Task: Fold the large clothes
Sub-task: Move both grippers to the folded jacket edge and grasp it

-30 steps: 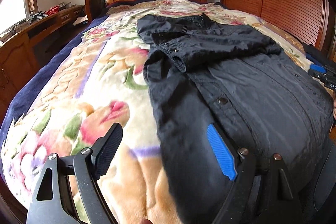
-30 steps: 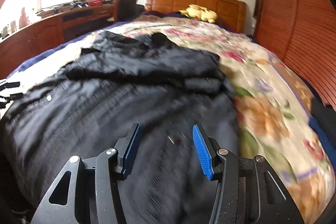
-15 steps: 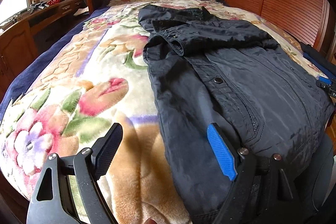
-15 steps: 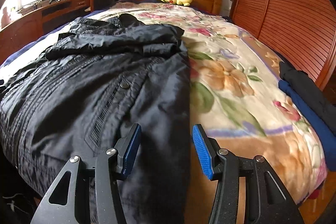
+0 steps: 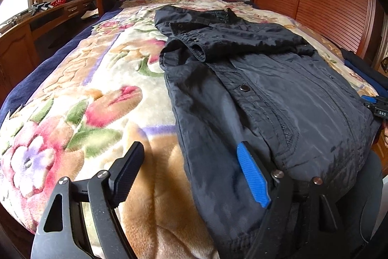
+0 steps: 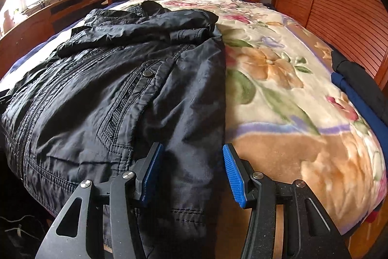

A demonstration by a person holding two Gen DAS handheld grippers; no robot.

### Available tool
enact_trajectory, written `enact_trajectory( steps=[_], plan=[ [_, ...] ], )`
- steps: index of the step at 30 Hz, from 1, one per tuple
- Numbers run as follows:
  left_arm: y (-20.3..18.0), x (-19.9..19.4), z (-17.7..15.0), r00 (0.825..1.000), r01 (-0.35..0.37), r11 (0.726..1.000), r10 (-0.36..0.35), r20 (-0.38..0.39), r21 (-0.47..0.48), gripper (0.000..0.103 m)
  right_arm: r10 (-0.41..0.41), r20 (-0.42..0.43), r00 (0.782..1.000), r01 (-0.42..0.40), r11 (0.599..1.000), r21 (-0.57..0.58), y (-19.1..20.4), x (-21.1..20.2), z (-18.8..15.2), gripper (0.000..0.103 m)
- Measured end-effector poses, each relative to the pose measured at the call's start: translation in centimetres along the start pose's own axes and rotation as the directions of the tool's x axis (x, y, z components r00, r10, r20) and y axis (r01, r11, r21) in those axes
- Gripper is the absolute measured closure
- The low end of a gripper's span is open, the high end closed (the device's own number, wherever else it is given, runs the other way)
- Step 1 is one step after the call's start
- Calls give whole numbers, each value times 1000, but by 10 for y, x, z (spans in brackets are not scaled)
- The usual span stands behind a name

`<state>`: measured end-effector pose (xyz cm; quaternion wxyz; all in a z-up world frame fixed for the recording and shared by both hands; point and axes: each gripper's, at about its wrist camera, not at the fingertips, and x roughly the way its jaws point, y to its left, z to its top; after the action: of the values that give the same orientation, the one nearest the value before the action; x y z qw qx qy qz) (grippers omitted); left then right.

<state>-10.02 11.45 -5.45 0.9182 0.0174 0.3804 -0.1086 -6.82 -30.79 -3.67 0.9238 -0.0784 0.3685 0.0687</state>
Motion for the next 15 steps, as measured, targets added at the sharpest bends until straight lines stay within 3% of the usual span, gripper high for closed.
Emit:
enact_trajectory(
  steps=[8,15],
  plan=[
    [-4,-13,-8,999,28,1000,-29,19,11,40,-13,-10,1000,13,1000,-18,1,-1,-1,50],
    [-12,-21,-17,999,35,999,-36,23,12,41,-3,-17,1000,2,1000,-3,2,-9,-8,50]
  ],
)
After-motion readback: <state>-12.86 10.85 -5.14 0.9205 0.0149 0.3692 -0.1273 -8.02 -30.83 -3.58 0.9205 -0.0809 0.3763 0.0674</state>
